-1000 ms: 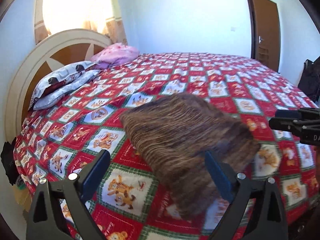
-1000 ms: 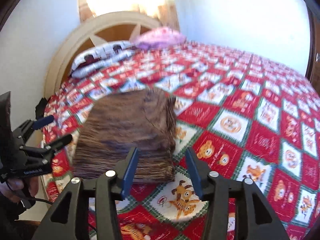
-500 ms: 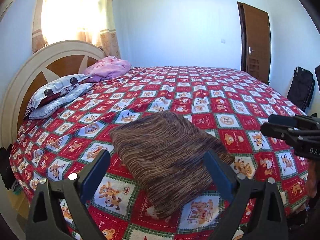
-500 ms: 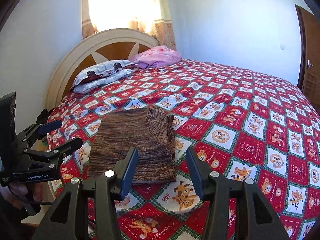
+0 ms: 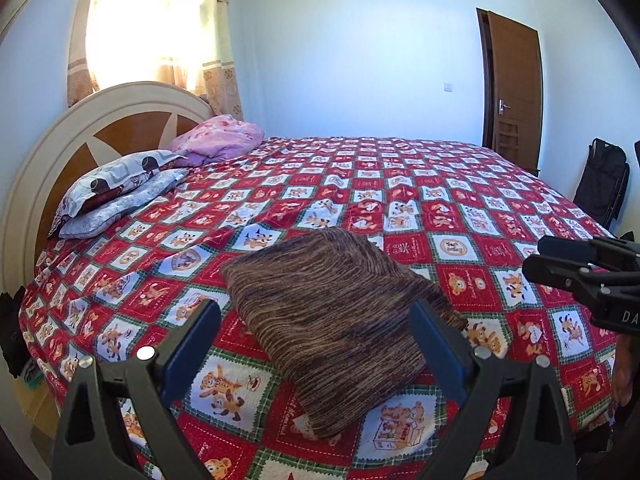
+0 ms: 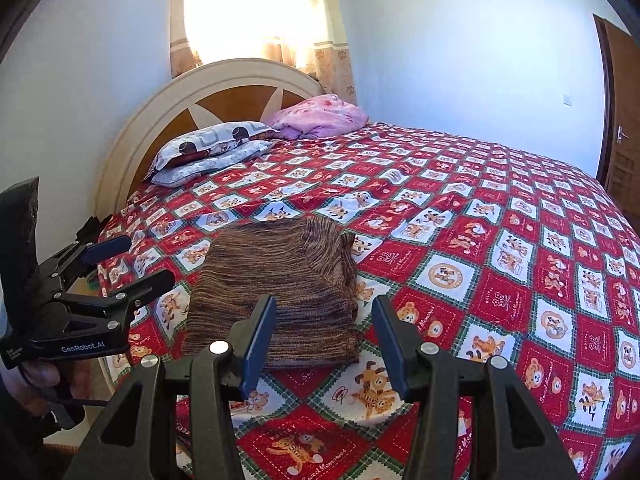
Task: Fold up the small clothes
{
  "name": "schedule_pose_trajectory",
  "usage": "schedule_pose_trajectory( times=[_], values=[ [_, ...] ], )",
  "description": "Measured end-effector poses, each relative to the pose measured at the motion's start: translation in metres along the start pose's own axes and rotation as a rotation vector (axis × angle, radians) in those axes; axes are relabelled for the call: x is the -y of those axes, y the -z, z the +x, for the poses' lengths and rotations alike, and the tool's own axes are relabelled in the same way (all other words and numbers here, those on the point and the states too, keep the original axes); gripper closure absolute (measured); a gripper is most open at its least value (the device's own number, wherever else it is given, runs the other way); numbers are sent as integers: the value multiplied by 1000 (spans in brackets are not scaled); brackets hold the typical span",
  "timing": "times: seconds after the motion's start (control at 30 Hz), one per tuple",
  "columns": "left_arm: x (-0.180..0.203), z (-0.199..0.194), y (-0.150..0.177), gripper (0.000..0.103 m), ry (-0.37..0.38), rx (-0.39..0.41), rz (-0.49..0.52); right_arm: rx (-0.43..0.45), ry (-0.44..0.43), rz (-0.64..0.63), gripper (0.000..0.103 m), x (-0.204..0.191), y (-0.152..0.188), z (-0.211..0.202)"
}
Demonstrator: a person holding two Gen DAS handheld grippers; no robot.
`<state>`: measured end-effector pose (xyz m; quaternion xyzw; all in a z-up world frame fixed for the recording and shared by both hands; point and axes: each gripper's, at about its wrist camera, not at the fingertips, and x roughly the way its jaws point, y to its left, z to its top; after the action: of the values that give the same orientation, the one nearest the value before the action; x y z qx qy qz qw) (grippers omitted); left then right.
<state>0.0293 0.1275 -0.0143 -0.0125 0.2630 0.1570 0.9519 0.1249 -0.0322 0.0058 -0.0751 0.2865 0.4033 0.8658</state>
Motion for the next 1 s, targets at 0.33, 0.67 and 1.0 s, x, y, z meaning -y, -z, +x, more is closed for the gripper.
schedule_pose_trajectory(
  times=[0.33, 0.67, 1.0],
  values=[
    [-1, 0, 0, 6, -1, 2, 0, 1, -2, -2, 52, -2, 0, 0],
    [0, -1, -1, 6, -3, -1, 2, -1, -6, -5, 51, -6, 2, -1],
    [-4, -4, -2, 0, -10, 5, -14, 47, -1, 0, 51, -9, 2, -9]
  ],
)
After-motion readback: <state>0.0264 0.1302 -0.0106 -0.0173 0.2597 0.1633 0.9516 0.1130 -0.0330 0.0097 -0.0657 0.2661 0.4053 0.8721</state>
